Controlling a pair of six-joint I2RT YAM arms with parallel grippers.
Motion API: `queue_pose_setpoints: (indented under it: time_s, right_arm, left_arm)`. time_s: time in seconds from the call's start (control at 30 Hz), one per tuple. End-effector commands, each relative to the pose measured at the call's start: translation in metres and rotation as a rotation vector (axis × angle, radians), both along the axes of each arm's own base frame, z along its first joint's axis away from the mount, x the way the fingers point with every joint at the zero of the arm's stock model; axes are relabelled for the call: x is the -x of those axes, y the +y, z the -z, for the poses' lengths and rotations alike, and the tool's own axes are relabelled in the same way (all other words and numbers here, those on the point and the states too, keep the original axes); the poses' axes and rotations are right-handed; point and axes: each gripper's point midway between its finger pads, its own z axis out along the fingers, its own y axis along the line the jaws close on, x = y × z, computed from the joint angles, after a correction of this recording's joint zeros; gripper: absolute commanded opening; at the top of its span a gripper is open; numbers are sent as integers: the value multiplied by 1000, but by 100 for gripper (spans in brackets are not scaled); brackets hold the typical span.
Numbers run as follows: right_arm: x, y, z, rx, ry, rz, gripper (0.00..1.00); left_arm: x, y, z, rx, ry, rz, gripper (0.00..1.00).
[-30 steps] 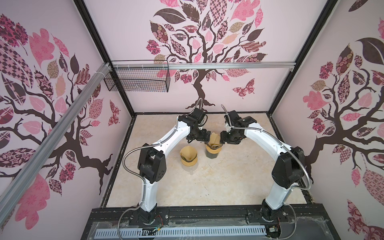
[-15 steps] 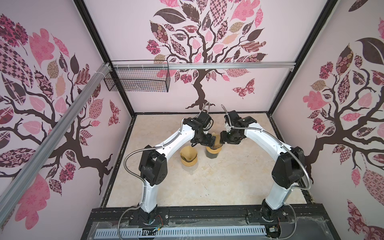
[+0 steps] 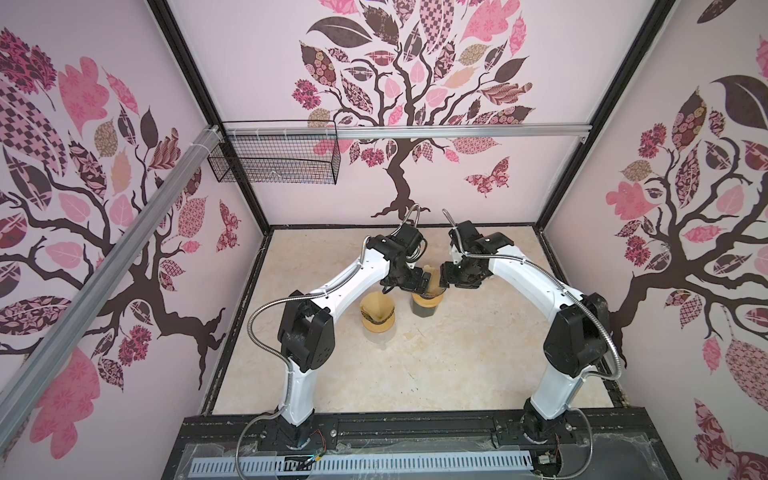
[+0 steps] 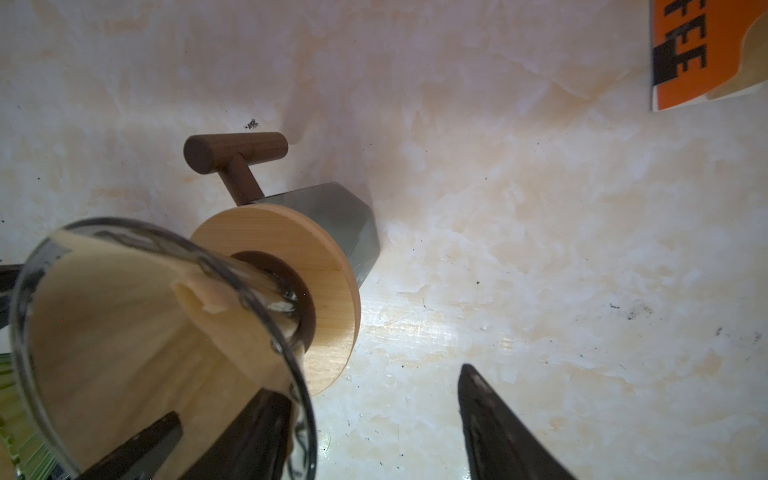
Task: Place the coffee filter in the dripper
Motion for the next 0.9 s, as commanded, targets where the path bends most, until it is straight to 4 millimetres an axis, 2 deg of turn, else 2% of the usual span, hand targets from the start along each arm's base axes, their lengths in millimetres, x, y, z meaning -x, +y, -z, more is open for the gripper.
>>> queue_pose_setpoints:
  time_s: [0.0, 0.17, 0.5, 0.6, 0.87]
  right_arm:
    - [-4, 3, -25, -24, -47, -10, 67]
    - [-3, 7, -40, -61, -68, -9, 69]
    - [-3, 9, -51, -80, -89, -13, 72]
    - [-3, 10, -53, -85, -97, -15, 73]
    - [-3, 10, -56, -93, -102, -16, 74]
  left_arm:
    - [-5, 1, -10, 0, -23, 1, 98]
    - [-6, 1, -9, 2, -20, -3, 98]
    - [-10, 2, -19, 32, -26, -16, 98]
    - [-14, -2, -37, 68, -57, -17, 98]
    - [-17, 1, -49, 108, -64, -31, 98]
